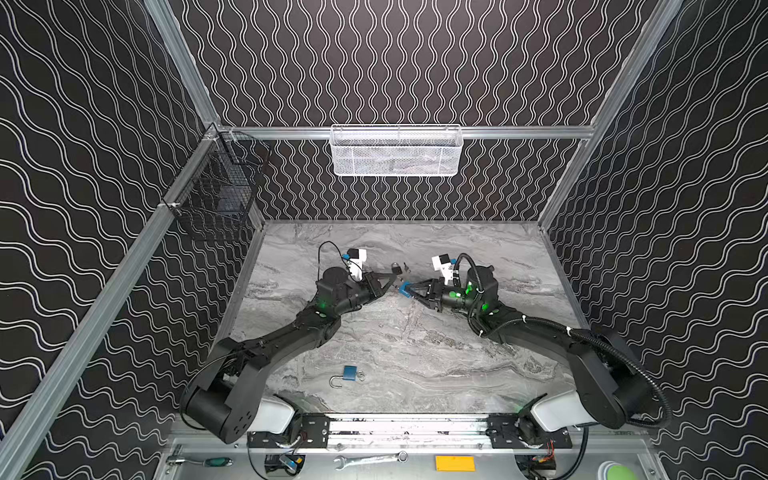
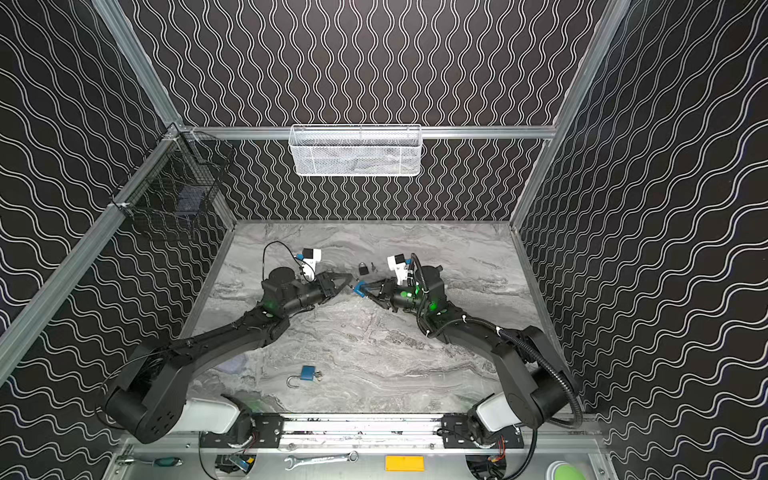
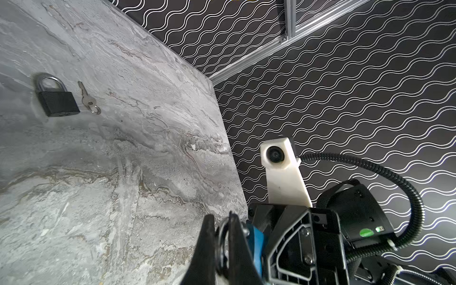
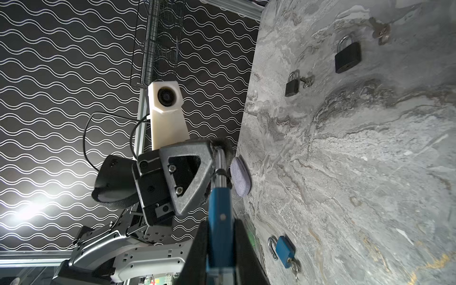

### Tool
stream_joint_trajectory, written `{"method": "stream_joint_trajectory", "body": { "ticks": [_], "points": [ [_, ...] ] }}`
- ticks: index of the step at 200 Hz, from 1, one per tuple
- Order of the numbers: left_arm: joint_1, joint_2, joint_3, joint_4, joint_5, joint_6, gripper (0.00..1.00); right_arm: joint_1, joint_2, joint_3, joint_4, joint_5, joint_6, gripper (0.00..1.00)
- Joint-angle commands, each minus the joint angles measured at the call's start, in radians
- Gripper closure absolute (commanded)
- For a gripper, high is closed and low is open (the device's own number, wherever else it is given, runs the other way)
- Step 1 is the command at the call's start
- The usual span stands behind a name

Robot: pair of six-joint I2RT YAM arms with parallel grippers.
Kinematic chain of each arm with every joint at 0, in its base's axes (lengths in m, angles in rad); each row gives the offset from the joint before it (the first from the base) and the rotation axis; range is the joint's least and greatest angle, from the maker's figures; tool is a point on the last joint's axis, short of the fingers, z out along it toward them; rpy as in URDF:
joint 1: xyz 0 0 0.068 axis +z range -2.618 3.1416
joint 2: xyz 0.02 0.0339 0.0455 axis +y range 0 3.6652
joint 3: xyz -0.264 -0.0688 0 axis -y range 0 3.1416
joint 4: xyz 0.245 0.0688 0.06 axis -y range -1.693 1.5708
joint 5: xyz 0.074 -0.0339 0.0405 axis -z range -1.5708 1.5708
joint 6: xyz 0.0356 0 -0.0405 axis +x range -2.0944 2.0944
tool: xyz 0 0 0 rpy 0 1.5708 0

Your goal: Lock with the key

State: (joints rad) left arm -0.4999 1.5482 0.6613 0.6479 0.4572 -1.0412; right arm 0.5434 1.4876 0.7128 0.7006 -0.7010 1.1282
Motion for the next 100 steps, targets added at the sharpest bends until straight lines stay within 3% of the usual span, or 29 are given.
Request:
{"method": "stream_joint_trajectory", "body": {
  "ticks": [1,100],
  "points": [
    [-0.028,-0.007,-0.002,-0.047,0.141,0.053,1.0,0.006,0.011,0.026,0.163,0.024,0.007,1.0],
    [-0.057,-0.007,-0.019,0.009,0.166,0.062,1.0,0.008,0.049,0.063,0.231,0.017,0.101,1.0]
  ]
}}
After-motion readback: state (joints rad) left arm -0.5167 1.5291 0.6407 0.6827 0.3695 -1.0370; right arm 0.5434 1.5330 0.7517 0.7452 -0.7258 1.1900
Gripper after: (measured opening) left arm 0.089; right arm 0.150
